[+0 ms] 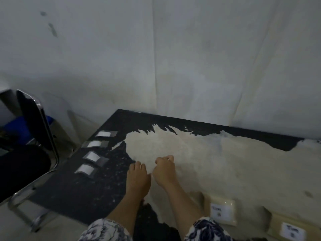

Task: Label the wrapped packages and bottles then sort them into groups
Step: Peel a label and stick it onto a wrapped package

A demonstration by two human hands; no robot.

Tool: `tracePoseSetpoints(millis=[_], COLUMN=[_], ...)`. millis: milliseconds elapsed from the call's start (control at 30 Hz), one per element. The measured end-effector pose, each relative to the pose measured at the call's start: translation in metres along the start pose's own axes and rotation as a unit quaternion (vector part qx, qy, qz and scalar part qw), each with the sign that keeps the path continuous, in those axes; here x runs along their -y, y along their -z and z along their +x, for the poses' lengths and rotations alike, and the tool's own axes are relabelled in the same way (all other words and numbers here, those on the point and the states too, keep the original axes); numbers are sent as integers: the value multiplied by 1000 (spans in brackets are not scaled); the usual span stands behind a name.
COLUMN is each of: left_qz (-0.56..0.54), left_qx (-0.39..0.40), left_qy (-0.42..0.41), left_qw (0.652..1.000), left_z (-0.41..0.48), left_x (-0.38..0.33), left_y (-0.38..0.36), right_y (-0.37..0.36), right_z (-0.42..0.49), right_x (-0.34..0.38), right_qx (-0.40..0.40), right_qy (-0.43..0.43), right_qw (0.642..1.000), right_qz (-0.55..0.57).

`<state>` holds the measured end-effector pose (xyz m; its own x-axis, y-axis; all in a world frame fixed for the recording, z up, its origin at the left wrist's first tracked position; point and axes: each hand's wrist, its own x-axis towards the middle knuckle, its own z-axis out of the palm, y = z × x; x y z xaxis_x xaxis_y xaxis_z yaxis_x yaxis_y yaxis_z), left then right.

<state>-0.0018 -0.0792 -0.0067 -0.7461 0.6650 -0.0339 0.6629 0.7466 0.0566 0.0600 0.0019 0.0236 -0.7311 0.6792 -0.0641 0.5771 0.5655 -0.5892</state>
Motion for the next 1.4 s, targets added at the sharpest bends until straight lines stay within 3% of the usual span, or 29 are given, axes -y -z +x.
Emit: tracePoseSetpoints(millis=[100,200,267,433,500,567,733,833,900,1033,1133,1233,1400], left_qz=[-28,-128,-222,-438,-479,-499,-484,-462,-425,-287,-148,-49,58], left_qx=[9,30,28,-7,-25,-44,-28,-59,-90,-92,-89,-112,-134], left_qy=[68,184,284,471,487,480,485,478,427,231,62,-66,-170], left_qw=[997,974,932,766,730,720,728,745,793,925,983,990,975], left_z=[7,9,12,33,39,43,47,42,36,23,17,19,25], left_x=[58,91,106,135,141,147,157,148,138,124,118,114,103], left_y=[-2,-8,-11,-10,-10,-10,-8,-2,-3,-14,-20,-29,-21], right_y=[-35,-66,-81,-106,-110,-113,-118,-117,-118,-114,-101,-93,-89], right_z=[5,10,12,18,21,24,26,27,30,35,36,34,30], right_x=[48,75,89,106,106,105,109,107,105,109,114,109,87], right_qx=[26,36,41,35,36,31,33,28,14,-16,-20,-27,-68], right_qy=[8,-5,-15,-37,-47,-58,-84,-89,-88,-91,-82,-74,-149], right_qw=[1000,999,999,999,998,998,996,995,996,986,967,948,919], right_qz=[12,17,18,12,4,9,20,19,30,138,240,308,359])
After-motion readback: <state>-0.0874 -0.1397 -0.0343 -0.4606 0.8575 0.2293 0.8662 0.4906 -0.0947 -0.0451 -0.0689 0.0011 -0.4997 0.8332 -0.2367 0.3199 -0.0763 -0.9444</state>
